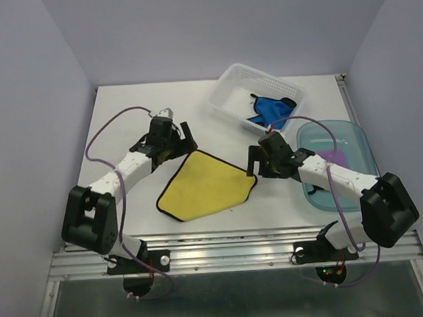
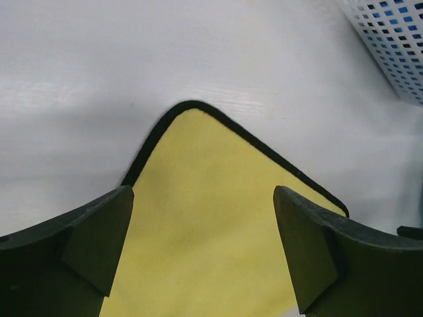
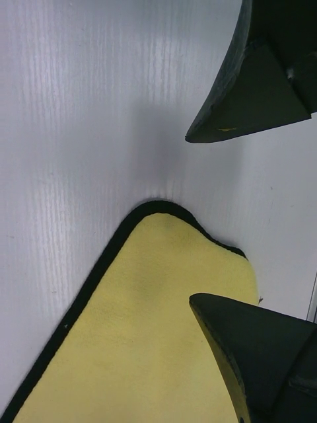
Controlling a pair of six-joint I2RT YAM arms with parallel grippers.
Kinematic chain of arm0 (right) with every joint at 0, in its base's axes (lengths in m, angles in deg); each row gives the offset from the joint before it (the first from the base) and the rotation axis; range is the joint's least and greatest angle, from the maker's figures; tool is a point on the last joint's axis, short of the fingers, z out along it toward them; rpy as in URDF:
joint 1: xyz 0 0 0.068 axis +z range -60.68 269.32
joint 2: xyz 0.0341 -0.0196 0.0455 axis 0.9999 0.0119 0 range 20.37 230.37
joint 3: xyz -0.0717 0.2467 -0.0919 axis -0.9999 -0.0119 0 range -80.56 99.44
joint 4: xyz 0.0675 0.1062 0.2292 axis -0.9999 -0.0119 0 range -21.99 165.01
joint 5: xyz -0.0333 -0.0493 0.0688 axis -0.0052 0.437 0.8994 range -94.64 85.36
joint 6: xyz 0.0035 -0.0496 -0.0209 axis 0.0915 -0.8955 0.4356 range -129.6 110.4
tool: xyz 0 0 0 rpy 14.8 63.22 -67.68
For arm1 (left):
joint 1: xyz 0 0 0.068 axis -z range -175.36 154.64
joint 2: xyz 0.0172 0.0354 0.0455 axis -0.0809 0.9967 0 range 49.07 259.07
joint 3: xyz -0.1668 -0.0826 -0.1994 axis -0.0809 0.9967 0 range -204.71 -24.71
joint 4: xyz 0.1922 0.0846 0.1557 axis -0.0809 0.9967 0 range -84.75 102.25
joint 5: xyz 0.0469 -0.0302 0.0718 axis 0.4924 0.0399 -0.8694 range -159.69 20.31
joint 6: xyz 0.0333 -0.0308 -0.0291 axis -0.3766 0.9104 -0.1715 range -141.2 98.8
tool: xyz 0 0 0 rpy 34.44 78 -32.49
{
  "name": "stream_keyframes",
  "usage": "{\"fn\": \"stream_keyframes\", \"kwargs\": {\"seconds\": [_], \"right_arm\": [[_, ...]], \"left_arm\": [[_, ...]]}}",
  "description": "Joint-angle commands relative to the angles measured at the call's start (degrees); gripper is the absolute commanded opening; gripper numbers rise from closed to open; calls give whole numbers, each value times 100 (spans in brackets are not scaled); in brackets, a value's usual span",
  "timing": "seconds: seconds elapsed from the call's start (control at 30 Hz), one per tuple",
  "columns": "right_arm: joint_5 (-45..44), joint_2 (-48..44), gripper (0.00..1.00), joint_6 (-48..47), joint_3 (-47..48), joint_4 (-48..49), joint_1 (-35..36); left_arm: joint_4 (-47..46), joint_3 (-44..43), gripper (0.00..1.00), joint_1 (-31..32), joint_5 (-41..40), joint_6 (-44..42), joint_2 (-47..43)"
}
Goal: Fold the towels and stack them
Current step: Flatten out the crumpled towel
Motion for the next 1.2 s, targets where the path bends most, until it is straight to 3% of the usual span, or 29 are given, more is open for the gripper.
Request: {"fn": "stream_keyframes", "kwargs": {"seconds": [0.0, 0.1, 0.43, 1.17], "right_arm": [[-125, -10, 100, -52, -111, 351, -22], [-151, -1, 100, -79, -129, 289, -22], [-64, 227, 100, -202, -112, 377, -22], [-99, 473, 100, -290, -138, 553, -22]], "left_arm": [[-645, -909, 99, 242, 275, -1611, 980], [-419, -1454, 99, 242, 328, -2131, 1771], [365, -2527, 95, 242, 134, -2808, 3092], [357, -2212, 71, 242, 143, -2914, 3331]]}}
